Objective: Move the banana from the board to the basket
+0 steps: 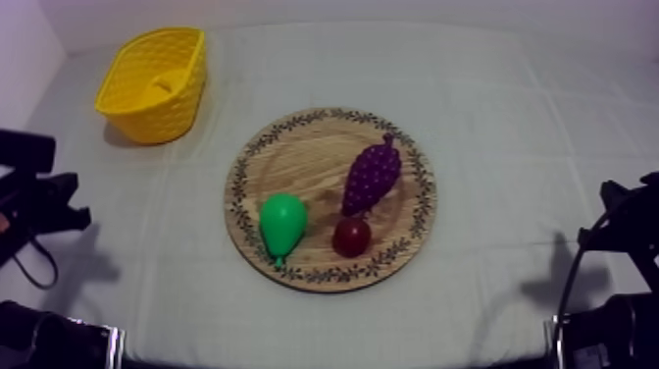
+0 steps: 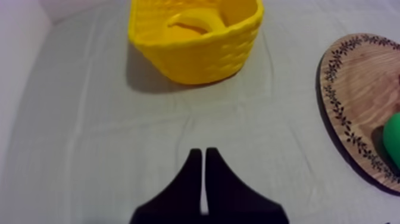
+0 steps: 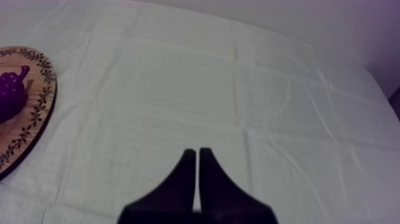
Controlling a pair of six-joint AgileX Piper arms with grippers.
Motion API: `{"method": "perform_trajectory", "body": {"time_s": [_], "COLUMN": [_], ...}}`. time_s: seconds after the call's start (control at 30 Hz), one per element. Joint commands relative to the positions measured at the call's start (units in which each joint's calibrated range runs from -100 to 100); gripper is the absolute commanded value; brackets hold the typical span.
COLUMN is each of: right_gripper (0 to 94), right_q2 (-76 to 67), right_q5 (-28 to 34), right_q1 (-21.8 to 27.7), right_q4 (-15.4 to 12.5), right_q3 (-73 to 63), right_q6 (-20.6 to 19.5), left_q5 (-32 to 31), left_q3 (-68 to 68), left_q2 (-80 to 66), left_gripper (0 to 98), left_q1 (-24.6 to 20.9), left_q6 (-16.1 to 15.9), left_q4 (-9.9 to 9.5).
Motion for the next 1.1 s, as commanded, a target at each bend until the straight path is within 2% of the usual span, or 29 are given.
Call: {"method": "perform_trajectory", "body": {"time_s": [0.0,0.27,0.43,0.57,0.67,0.73,0.83,1.07], "right_gripper": [0.3,0.3,0.3,0.3,0.3,0.3,0.3,0.3], "right_q2": [-0.02,-0.02,-0.02,-0.02,-0.02,-0.02,-0.02,-0.02], "right_q5": [0.04,0.04,0.04,0.04,0.04,0.04,0.04,0.04], "right_q1": [-0.01,-0.01,-0.01,-0.01,-0.01,-0.01,-0.01,-0.01], "right_q4": [0.01,0.01,0.01,0.01,0.01,0.01,0.01,0.01], "right_q3": [0.02,0.02,0.02,0.02,0.02,0.02,0.02,0.02], "right_q6": [0.00,-0.01,-0.01,-0.01,0.00,-0.01,-0.01,0.00], "left_q5": [2.71,9.16,9.65,3.28,1.62,1.18,0.90,0.77], "left_q3": [4.55,9.83,10.34,12.18,12.62,12.73,12.81,12.84], "left_q2": [-17.92,-30.24,-31.42,-31.73,-31.79,-31.81,-31.82,-31.82], "left_gripper": [0.1,0.1,0.1,0.1,0.1,0.1,0.1,0.1], "left_q1": [-0.30,-1.30,0.23,2.46,3.00,3.14,3.23,3.27], "left_q6": [0.66,1.14,1.21,6.40,11.18,13.19,14.27,13.71], "left_q4": [-0.02,0.56,0.19,-0.01,-0.07,-0.08,-0.09,-0.09]}}
